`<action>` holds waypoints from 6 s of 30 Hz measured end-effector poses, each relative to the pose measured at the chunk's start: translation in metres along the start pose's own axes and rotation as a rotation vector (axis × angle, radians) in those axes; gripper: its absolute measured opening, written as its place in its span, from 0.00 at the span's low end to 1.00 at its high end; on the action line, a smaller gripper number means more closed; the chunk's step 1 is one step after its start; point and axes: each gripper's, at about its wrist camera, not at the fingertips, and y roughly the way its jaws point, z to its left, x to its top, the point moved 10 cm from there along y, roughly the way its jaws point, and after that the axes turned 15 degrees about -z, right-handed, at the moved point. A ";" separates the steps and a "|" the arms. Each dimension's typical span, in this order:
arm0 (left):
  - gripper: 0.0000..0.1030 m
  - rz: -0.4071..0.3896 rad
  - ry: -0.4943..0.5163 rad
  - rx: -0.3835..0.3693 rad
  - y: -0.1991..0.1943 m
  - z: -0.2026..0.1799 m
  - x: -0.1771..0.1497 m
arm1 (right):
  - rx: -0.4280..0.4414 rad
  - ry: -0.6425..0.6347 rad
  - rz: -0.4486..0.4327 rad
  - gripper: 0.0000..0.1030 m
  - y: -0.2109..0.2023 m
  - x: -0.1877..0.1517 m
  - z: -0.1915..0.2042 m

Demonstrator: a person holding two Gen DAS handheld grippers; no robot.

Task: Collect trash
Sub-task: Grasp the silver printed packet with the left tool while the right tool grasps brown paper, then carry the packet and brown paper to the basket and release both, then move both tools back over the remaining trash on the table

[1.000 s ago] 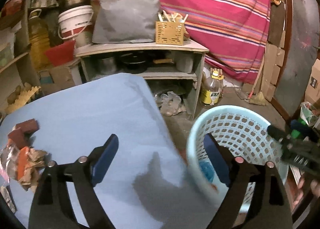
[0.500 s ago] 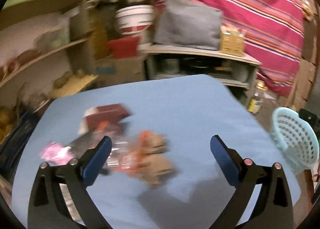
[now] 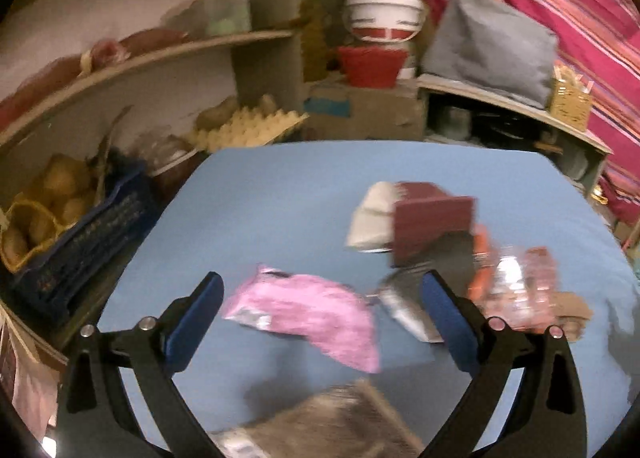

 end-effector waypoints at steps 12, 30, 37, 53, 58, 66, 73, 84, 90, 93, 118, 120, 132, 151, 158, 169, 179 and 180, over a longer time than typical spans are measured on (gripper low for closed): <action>0.94 0.008 0.033 0.037 0.006 0.036 -0.007 | 0.075 -0.107 0.099 0.96 0.038 -0.031 0.104; 0.94 0.079 -0.012 -0.062 -0.026 0.034 -0.040 | 0.162 -0.172 0.109 0.36 0.029 -0.048 0.120; 0.94 0.123 -0.016 -0.094 -0.041 0.026 -0.064 | 0.114 -0.180 0.067 0.36 0.009 -0.036 0.079; 0.78 0.210 -0.034 -0.190 -0.043 0.000 -0.101 | 0.042 -0.144 0.068 0.36 -0.013 -0.042 0.014; 0.69 0.188 0.037 -0.192 -0.049 -0.013 -0.103 | 0.031 -0.133 0.060 0.36 -0.016 -0.039 0.005; 0.24 0.172 0.062 -0.235 -0.055 -0.035 -0.096 | 0.004 -0.111 0.053 0.36 -0.022 -0.036 -0.013; 0.18 0.136 0.035 -0.230 -0.056 -0.043 -0.072 | -0.026 -0.080 0.027 0.36 -0.033 -0.025 -0.040; 0.17 -0.009 0.087 -0.202 -0.077 -0.102 0.004 | -0.114 0.004 -0.021 0.36 -0.059 0.001 -0.129; 0.17 -0.053 0.088 -0.277 -0.083 -0.173 0.029 | -0.170 0.059 -0.023 0.36 -0.074 -0.003 -0.181; 0.17 -0.053 0.093 -0.316 -0.081 -0.209 0.033 | -0.198 0.093 -0.016 0.36 -0.079 -0.009 -0.205; 0.18 -0.041 0.138 -0.615 -0.092 -0.488 0.034 | -0.336 0.196 -0.031 0.37 -0.099 -0.024 -0.327; 0.18 -0.034 0.138 -0.639 -0.097 -0.503 0.031 | -0.342 0.215 -0.030 0.37 -0.102 -0.026 -0.332; 0.37 0.067 0.160 -0.687 -0.082 -0.551 -0.005 | -0.345 0.279 -0.015 0.37 -0.097 -0.030 -0.348; 0.77 -0.027 0.169 -0.584 -0.084 -0.492 0.016 | -0.339 0.244 0.016 0.66 -0.075 -0.032 -0.328; 0.81 -0.022 0.134 -0.541 -0.083 -0.440 0.026 | -0.354 0.245 0.019 0.91 -0.072 -0.026 -0.316; 0.89 -0.058 0.098 -0.371 -0.078 -0.283 0.041 | -0.230 0.197 -0.029 0.96 -0.059 0.003 -0.212; 0.92 -0.086 0.034 -0.181 -0.063 -0.125 0.046 | -0.219 0.157 -0.026 0.96 -0.029 0.021 -0.126; 0.92 -0.089 0.029 -0.163 -0.061 -0.114 0.045 | -0.212 0.161 -0.018 0.96 -0.025 0.021 -0.117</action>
